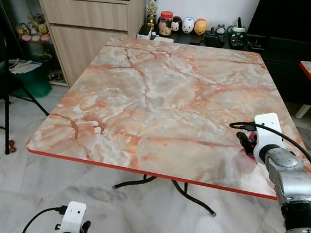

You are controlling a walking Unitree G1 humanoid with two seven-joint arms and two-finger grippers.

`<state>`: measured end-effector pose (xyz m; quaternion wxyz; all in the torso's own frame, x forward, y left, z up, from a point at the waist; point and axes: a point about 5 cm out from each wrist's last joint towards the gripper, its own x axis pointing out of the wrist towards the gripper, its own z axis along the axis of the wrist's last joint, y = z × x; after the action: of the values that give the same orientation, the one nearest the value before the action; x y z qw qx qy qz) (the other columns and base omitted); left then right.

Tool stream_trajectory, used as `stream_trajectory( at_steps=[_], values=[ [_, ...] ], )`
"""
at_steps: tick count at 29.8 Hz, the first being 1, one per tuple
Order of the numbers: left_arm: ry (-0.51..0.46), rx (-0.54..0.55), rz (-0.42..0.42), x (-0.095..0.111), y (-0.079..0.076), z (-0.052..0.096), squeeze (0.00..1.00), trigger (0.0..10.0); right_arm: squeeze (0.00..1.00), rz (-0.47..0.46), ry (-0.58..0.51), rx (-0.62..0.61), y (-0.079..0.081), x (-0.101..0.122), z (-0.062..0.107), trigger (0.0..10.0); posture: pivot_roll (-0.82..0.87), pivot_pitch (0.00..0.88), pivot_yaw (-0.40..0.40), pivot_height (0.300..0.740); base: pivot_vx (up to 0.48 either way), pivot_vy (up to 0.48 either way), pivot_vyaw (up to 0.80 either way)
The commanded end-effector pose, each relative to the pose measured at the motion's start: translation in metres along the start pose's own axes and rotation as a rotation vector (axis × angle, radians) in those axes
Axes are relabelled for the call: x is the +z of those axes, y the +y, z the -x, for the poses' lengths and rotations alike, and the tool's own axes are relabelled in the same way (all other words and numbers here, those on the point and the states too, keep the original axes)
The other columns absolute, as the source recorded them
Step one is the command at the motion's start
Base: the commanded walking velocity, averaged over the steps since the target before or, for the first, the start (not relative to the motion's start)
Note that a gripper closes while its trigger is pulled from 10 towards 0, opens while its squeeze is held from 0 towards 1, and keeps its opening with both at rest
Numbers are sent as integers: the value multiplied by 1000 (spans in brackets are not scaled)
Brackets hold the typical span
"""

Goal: Setting the table

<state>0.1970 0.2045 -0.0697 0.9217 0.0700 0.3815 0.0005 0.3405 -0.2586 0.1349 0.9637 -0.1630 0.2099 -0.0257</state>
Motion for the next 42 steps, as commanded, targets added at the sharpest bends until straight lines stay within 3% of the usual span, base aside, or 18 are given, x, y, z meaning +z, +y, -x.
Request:
stream_trajectory(
  at_steps=[1,2,9,10,11,12,13,17,19,21,23,24,28,29,32,33,42],
  values=[
    [30,0,-4,-6,1,1,0,10000,0,4,-2,0,1,3,-1,3137,-20,0,-8,740,0,0,0],
    [30,0,-3,-6,1,1,0,10000,0,10,7,2,2,1,-2,10000,-20,0,-8,740,0,0,0],
    [31,2,-2,-6,2,1,0,10000,0,9,19,-3,0,-1,-2,10000,-18,0,-10,740,0,0,0],
    [31,2,-2,-6,2,1,0,10000,0,8,20,-5,0,-2,-2,7647,-17,0,-10,740,0,0,0],
    [31,2,-2,-6,2,1,0,10000,0,8,20,-5,0,-2,-2,7647,-17,0,-10,740,0,0,0],
    [31,3,-2,-6,2,1,0,10000,0,7,21,-6,0,-2,-2,4000,-17,0,-10,740,0,0,0],
    [30,2,-2,-6,2,1,0,10000,0,6,23,-7,0,-2,-2,3020,-17,0,-10,740,0,0,0],
    [30,2,-2,-6,2,1,0,10000,0,4,24,-8,0,-2,-2,3608,-17,0,-10,740,0,0,0],
    [28,3,-2,-5,2,1,0,10000,0,4,25,-9,0,-2,-3,5569,-17,0,-9,740,0,0,0],
    [28,3,-2,-5,2,1,0,10000,0,5,25,-9,0,-2,-3,5569,-17,0,-9,740,0,0,0],
    [28,2,-2,-5,2,1,0,10000,0,8,25,-8,0,-2,-3,8196,-17,0,-9,740,0,0,0],
    [28,2,-2,-5,2,1,0,10000,0,9,26,-7,0,-3,-3,10000,-17,0,-9,740,0,0,0],
    [28,2,-3,-5,2,1,0,10000,0,9,26,-5,1,-3,-3,10000,-17,0,-9,740,0,0,0],
    [28,2,-2,-5,2,1,0,10000,0,9,25,-5,1,-2,-3,549,-15,0,-10,740,0,0,0],
    [28,3,-2,-5,2,1,0,10000,0,8,23,-5,1,-2,-3,549,-15,0,-10,740,0,0,0],
    [28,3,-2,-5,2,1,0,10000,0,8,22,-5,1,-2,-3,0,-15,0,-10,740,0,0,0],
    [29,2,-3,-5,2,1,0,10000,0,5,20,0,3,-1,-3,0,-15,0,-10,740,0,0,0]
  ],
)
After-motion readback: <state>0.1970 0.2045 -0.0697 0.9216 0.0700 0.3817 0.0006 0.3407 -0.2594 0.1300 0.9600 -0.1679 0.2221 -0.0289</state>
